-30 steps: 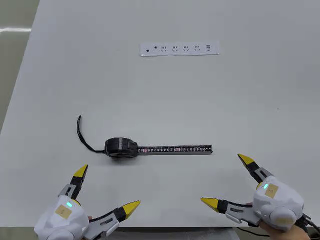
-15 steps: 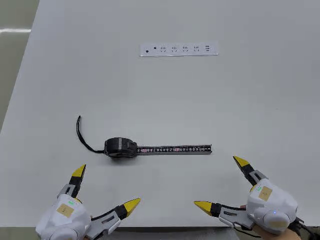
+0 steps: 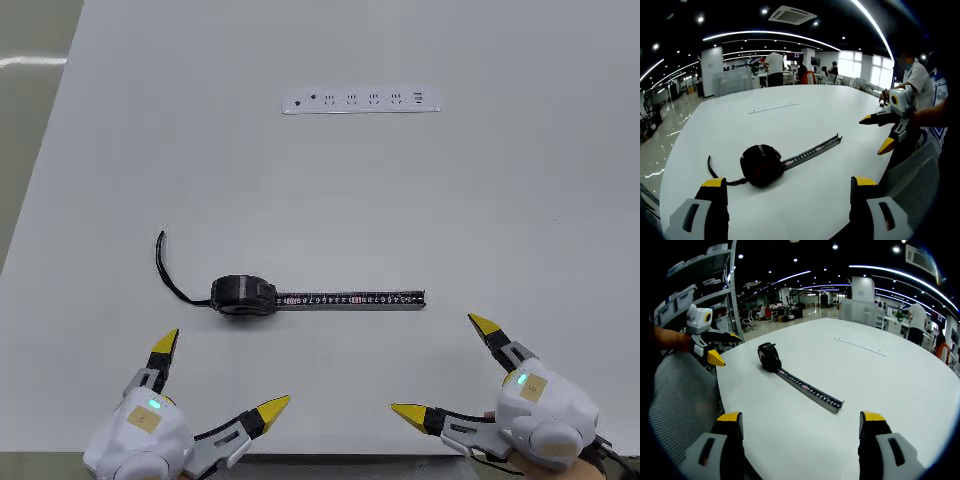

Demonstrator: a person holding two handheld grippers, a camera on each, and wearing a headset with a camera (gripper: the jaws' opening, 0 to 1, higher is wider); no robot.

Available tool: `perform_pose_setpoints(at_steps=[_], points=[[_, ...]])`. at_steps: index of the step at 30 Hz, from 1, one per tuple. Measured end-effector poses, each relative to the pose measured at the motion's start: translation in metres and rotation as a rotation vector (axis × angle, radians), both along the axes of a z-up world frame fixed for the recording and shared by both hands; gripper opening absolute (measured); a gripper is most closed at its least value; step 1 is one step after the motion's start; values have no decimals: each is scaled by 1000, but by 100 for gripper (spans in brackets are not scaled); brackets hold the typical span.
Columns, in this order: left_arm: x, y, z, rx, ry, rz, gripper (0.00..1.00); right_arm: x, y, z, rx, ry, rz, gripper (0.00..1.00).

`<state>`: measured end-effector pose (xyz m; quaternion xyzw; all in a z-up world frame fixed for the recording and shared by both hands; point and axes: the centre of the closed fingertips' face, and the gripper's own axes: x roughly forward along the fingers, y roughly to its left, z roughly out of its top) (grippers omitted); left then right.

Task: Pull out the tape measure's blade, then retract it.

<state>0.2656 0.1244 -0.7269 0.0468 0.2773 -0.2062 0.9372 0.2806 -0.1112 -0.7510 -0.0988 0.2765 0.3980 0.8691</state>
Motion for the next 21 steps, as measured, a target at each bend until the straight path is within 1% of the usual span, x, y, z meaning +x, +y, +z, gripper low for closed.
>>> perform_pose_setpoints(at_steps=[4,6,8,10,13,14,17,19,21], points=[[1,-2,0,5,4,7,100,1,0,0,-3,1,14,98],[3,-3,1,12,-4,16,100,1,-1,0,-6,3,21,97],[4,-2,2,18,-4,24,100,2,-2,-1,-11,2,30,97],[5,-2,2,14,-2,41,100,4,-3,-2,-17,5,41,96],[9,-2,2,16,-2,54,100,5,-3,-4,-18,6,60,95],[10,-1,1,27,-3,62,100,6,-4,-6,-22,10,70,94],[15,0,2,33,-6,78,100,7,-5,-9,-34,11,91,93],[17,-1,0,28,5,82,100,9,-6,-11,-37,6,111,91],[18,-3,-3,36,15,84,100,10,-9,-15,-54,12,133,91]])
